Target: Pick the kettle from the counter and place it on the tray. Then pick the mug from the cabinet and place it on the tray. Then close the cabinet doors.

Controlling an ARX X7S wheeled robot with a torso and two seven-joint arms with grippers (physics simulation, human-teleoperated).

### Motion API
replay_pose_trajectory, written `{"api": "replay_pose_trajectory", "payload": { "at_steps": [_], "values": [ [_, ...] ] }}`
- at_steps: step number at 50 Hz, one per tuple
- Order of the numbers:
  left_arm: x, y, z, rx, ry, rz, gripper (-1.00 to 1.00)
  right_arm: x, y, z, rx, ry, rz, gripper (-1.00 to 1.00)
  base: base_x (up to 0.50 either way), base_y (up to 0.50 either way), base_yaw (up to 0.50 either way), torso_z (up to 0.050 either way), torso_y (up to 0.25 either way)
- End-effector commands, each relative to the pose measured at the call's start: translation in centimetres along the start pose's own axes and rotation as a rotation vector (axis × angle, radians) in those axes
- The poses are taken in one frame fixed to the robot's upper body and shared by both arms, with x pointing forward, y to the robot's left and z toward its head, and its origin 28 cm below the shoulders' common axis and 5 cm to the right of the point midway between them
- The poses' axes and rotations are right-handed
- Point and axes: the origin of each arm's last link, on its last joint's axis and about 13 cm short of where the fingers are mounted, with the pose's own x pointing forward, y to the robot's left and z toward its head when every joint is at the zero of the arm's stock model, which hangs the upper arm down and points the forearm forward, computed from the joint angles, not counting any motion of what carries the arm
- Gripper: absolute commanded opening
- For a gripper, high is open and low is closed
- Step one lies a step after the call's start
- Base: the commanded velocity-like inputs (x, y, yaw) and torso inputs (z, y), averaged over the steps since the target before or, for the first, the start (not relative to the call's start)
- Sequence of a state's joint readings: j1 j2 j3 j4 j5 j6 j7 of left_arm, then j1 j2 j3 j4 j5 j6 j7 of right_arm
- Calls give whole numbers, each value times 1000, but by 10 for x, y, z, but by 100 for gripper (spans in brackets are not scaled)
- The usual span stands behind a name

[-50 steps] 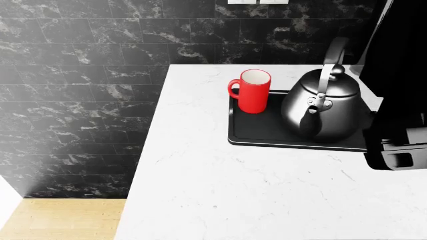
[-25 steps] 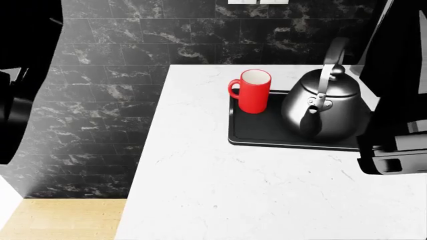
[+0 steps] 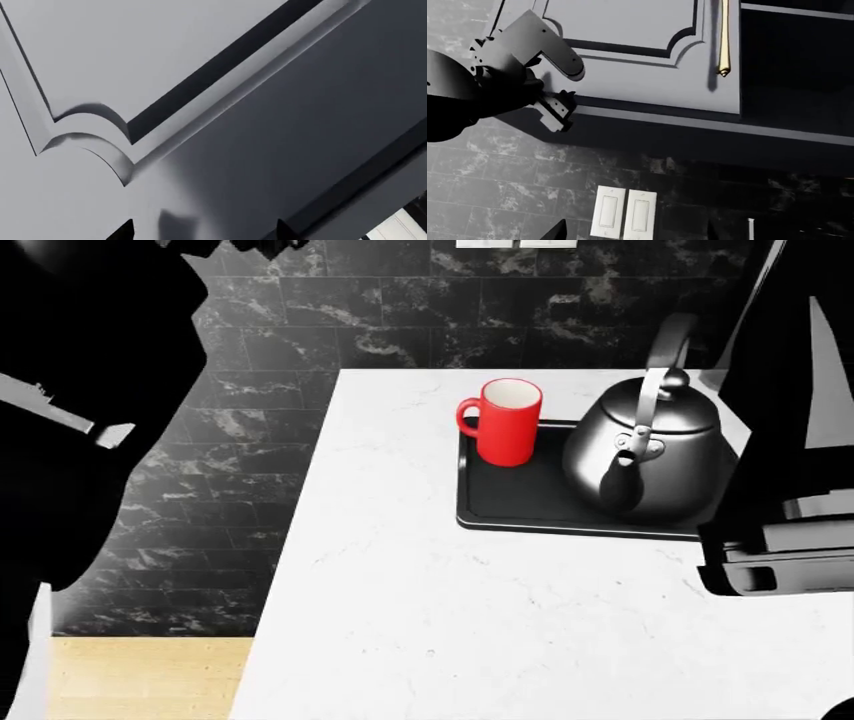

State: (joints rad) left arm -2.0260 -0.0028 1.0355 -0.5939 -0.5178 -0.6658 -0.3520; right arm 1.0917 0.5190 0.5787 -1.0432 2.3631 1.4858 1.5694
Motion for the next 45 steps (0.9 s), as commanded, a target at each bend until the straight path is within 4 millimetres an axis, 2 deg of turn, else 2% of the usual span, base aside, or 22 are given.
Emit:
{"api": "replay_pose_trajectory", "payload": {
  "at_steps": [1,7,13,17,21,26,31,39,45],
  "values": [
    [-5,-38,-67,-178,304,-236,100,-1,0,-1,3,-2,-4,100,0,0,0,0,0],
    [-3,-25,-56,-251,273,-206,100,0,0,0,1,-6,-3,100,0,0,0,0,0],
    [-9,20,-17,-437,115,-124,100,3,1,5,2,-25,2,100,0,0,0,0,0],
    [-36,56,10,-569,-63,-79,100,4,0,8,-5,-35,6,100,0,0,0,0,0],
    [-72,83,18,-613,-235,0,100,5,-2,15,-4,-53,-1,100,0,0,0,0,0],
    [-121,99,17,-657,-327,55,100,6,-2,18,-10,-63,-2,100,0,0,0,0,0],
    [-167,103,13,-696,-381,94,100,7,-1,20,-17,-70,0,100,0,0,0,0,0],
    [-225,93,-21,-709,-358,221,100,6,-6,25,-15,-89,-26,100,0,-17,0,0,0],
    [-258,87,-41,-755,-338,270,100,5,-9,29,-13,-103,-38,100,1,-491,0,0,0]
  ]
}}
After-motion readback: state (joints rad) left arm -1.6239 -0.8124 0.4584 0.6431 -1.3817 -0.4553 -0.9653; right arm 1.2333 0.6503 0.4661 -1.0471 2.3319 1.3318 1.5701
